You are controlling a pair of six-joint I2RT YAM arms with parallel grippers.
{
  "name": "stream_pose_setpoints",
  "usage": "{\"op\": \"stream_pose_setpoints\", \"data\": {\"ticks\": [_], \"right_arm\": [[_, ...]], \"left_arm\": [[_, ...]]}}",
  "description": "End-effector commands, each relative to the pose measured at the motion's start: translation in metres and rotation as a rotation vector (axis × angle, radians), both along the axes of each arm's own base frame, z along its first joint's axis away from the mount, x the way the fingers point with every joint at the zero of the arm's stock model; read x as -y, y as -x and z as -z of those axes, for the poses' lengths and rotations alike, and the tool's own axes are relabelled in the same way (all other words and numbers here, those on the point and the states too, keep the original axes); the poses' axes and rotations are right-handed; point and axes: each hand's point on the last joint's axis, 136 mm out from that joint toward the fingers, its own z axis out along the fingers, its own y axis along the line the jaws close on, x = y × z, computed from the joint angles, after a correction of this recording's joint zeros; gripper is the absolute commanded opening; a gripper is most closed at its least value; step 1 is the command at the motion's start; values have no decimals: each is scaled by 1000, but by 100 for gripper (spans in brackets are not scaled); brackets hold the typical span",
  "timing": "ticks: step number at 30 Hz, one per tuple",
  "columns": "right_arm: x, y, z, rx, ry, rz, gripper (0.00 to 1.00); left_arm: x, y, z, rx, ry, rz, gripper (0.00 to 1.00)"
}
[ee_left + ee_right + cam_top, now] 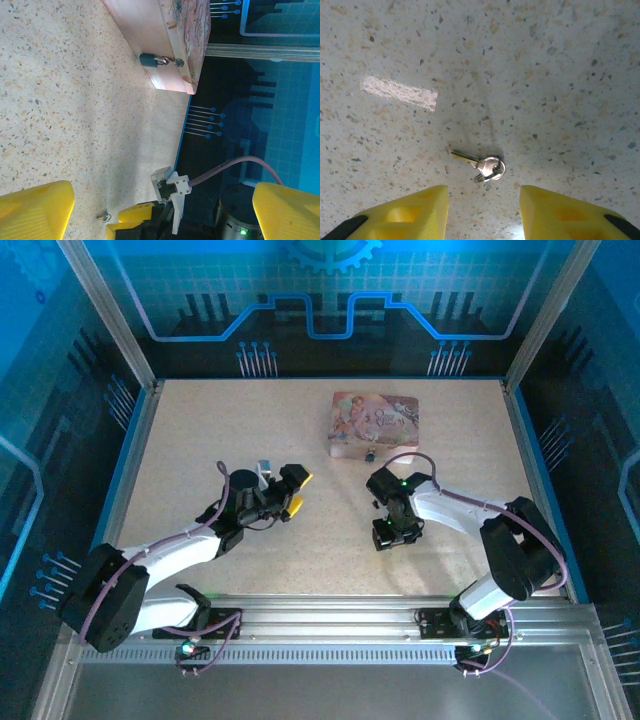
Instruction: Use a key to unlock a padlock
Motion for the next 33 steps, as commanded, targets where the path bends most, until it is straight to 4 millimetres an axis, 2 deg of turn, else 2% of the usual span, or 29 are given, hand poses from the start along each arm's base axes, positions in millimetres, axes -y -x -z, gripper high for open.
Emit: {"op": "stream_pose_setpoints", "data": {"ticks": [1, 7, 8, 17, 25, 33], "right_arm": [[1, -1, 5, -14, -1, 40, 42], [3, 0, 11, -31, 18, 47, 37], [9, 8, 17, -54, 35, 50, 36], [15, 17, 22, -75, 53, 65, 24], [13, 13, 25, -61, 23, 68, 18], [15, 7, 18, -26, 21, 46, 1]], "left_arm": [[1, 6, -3, 9, -6, 14, 93], [0, 7, -3, 9, -10, 10, 93], [-1, 7, -2, 7, -13, 9, 93], [-3, 9, -2, 7, -33, 9, 93], [-3, 9, -3, 13, -41, 11, 93], [-4, 9, -3, 16, -49, 11, 93]]}}
